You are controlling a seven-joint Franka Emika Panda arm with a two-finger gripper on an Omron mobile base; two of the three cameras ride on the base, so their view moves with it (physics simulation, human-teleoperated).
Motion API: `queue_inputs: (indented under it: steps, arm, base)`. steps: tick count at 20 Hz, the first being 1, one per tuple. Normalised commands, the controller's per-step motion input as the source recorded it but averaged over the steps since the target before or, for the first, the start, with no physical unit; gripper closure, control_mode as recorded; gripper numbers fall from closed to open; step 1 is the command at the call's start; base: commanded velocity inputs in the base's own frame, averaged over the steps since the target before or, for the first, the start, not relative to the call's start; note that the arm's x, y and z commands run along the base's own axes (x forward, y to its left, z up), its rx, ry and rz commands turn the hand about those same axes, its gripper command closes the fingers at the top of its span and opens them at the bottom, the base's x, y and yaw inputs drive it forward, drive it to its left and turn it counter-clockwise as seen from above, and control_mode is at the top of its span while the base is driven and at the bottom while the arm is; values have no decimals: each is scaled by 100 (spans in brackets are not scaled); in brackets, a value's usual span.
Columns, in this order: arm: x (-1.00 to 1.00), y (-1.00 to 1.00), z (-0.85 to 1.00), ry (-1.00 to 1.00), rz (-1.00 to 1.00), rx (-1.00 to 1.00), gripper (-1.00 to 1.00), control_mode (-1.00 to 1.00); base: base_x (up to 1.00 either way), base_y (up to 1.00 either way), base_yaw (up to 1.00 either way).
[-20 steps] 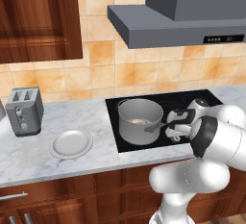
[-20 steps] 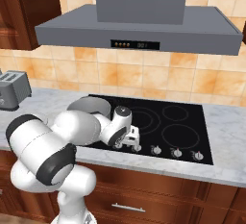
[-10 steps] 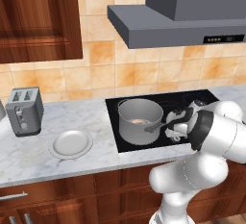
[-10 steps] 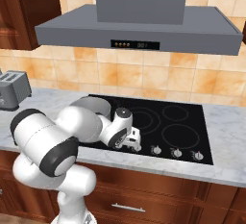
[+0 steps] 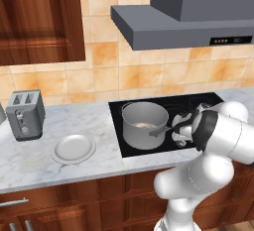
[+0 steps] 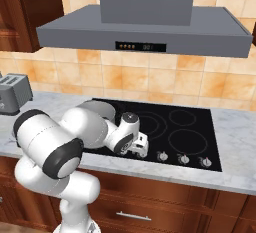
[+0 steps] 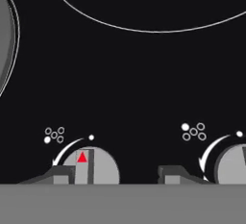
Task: Retrieve the frozen meat and place it in the pot on a burner. Then turn the burner on.
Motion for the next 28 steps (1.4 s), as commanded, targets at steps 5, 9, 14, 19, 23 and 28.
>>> queue_inputs:
  steps: [5, 9, 14, 19, 23, 28]
  arm:
    - [-4, 0, -11, 0, 0, 0, 100, -100]
    - [-16, 6, -15, -6, 0, 0, 100, -100]
    - [-9, 19, -21, -6, 0, 0, 100, -100]
    - [-2, 17, -26, 1, 0, 0, 100, -100]
    - [-18, 0, -17, 6, 0, -1, 100, -100]
    - [-2, 0, -33, 2, 13, -1, 100, -100]
  base:
    - [0, 0, 0]
    - [0, 0, 0]
    - [0, 0, 0]
    - [0, 0, 0]
    - [0, 0, 0]
    - [0, 0, 0]
